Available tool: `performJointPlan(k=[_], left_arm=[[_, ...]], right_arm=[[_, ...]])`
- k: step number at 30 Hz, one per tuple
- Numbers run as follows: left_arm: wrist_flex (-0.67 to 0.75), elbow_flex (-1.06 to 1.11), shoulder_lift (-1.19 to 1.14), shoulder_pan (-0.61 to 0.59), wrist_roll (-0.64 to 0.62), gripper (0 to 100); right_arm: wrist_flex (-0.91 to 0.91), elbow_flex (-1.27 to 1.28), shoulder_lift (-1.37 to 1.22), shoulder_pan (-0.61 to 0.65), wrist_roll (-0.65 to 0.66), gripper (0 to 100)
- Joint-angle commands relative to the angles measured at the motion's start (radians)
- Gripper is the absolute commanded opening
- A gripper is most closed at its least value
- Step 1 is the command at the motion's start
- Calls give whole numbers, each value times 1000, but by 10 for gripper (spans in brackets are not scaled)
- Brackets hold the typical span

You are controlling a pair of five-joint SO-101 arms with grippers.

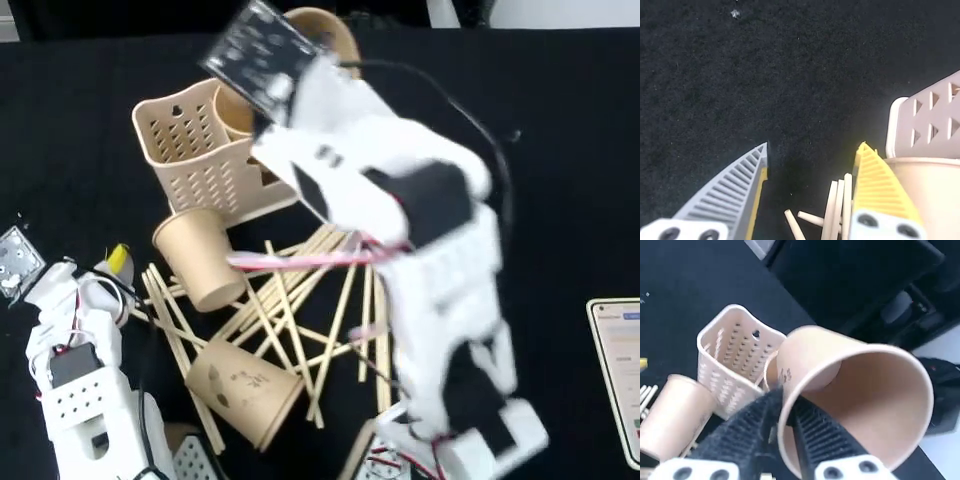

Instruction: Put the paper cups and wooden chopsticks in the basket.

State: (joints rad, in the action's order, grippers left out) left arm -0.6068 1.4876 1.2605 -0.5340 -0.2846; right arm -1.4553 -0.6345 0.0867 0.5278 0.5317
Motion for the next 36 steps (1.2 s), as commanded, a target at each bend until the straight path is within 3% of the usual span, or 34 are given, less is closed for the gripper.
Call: performJointPlan(k=[1,11,18,26,30,36], left_arm=[[21,-12,14,-2,-3,278],[21,-13,14,-2,-3,278],[21,-13,14,-2,-3,278],[21,-13,14,-2,-3,278],[21,-12,14,-4,-3,278],[21,-10,14,-4,-3,278]], right_arm=[[-46,-163,-162,-20,61,11],[-305,-581,-495,-40,141,18],[-302,-608,-512,-34,124,292],[-241,-707,-518,-40,-109,292],[-318,-716,-484,-5,-169,292],[-313,-435,-223,32,-216,292]])
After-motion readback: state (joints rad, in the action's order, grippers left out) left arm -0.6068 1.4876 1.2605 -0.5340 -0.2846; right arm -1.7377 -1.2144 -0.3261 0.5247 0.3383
